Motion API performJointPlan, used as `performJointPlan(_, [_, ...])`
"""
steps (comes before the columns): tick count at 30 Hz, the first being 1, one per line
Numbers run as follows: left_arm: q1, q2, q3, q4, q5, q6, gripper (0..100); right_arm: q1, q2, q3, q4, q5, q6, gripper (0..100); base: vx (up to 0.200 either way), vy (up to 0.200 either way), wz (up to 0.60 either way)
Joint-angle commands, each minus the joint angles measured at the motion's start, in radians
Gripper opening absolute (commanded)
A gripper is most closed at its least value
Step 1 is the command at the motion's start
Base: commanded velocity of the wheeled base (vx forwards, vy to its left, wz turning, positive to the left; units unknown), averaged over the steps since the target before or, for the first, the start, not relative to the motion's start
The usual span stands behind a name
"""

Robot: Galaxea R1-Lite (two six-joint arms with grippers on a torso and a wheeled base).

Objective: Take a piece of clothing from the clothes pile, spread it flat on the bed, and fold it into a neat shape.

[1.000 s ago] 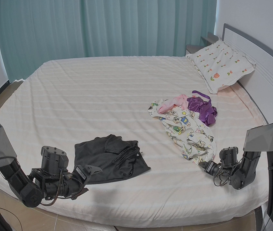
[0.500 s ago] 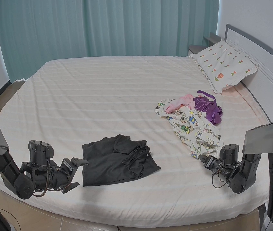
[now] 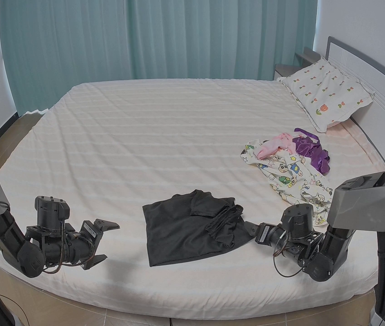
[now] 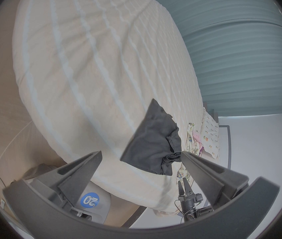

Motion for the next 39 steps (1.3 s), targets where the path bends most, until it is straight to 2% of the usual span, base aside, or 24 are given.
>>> performJointPlan(1, [0.015, 0.012, -0.004, 0.0, -0.007, 0.007, 100, 0.051, 0.054, -0.092, 0.031, -0.006, -0.025, 100, 0.0, 0.2, 0.0])
performJointPlan(5, [0.015, 0.029, -0.005, -0.001, -0.008, 0.007, 100, 0.059, 0.1, -0.151, 0.069, -0.027, -0.099, 100, 0.0, 0.0, 0.0])
performJointPlan(7, [0.017, 0.047, -0.005, -0.01, -0.017, 0.007, 100, 0.06, 0.125, -0.216, 0.106, -0.067, -0.146, 100, 0.0, 0.0, 0.0])
performJointPlan(10, [0.027, 0.065, 0.002, -0.063, -0.045, 0.007, 100, 0.073, 0.137, -0.293, 0.175, -0.104, -0.168, 100, 0.0, 0.0, 0.0])
performJointPlan(14, [0.027, 0.07, 0.01, -0.084, -0.045, 0.009, 100, 0.116, 0.126, -0.345, 0.258, -0.113, -0.174, 100, 0.0, 0.0, 0.0])
performJointPlan(21, [0.027, 0.073, 0.01, -0.086, -0.045, 0.01, 100, 0.103, 0.166, -0.454, 0.362, -0.18, -0.246, 100, 0.0, 0.0, 0.0])
performJointPlan(22, [0.027, 0.075, 0.01, -0.086, -0.045, 0.01, 100, 0.102, 0.169, -0.45, 0.365, -0.185, -0.249, 0, 0.0, 0.0, 0.0])
performJointPlan(25, [0.027, 0.075, 0.01, -0.086, -0.044, 0.015, 100, 0.094, 0.169, -0.434, 0.361, -0.21, -0.249, 0, 0.0, 0.0, 0.0])
performJointPlan(34, [0.026, 0.081, 0.013, -0.086, -0.044, 0.038, 100, 0.048, 0.096, -0.321, 0.328, -0.199, -0.196, 0, 0.0, 0.0, 0.0])
performJointPlan(36, [0.026, 0.081, 0.013, -0.086, -0.044, 0.038, 100, 0.031, 0.077, -0.29, 0.321, -0.18, -0.179, 0, 0.0, 0.0, 0.0])
performJointPlan(39, [0.026, 0.081, 0.013, -0.086, -0.044, 0.038, 100, -0.004, 0.037, -0.235, 0.296, -0.118, -0.15, 0, 0.0, 0.0, 0.0])
